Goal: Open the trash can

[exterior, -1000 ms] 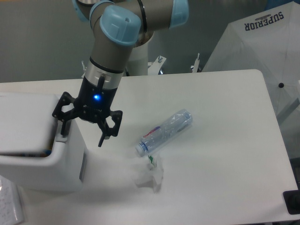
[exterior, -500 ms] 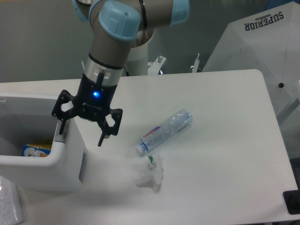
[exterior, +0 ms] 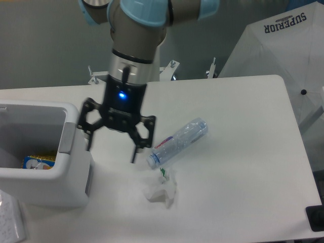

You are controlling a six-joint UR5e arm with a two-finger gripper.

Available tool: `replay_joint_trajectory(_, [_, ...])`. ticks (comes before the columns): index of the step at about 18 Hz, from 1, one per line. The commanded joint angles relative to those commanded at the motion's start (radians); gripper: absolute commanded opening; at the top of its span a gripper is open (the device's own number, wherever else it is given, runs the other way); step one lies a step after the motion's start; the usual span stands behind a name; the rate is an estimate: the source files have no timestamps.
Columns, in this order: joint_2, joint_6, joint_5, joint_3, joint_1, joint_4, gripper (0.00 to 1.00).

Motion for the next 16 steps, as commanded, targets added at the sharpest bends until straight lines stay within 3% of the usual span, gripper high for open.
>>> replay_joint_trajectory(3, [-0.008, 0.174, 0.031, -0.063, 0.049, -0.006, 1.00])
replay_joint_trajectory(7, [-0.090, 0.270, 0.115, -0.066, 0.089, -0.008, 1.00])
replay_joint_trajectory(10, [-0.106, 0.338, 0.171, -0.065, 0.117, -0.014, 1.00])
replay_joint_trajectory(13, [-0.139, 0.427, 0.192, -0.025, 0.167, -0.024, 1.00])
replay_joint_trajectory(16, [-0.198, 0.493, 0.206, 0.044, 0.172, -0.069, 1.00])
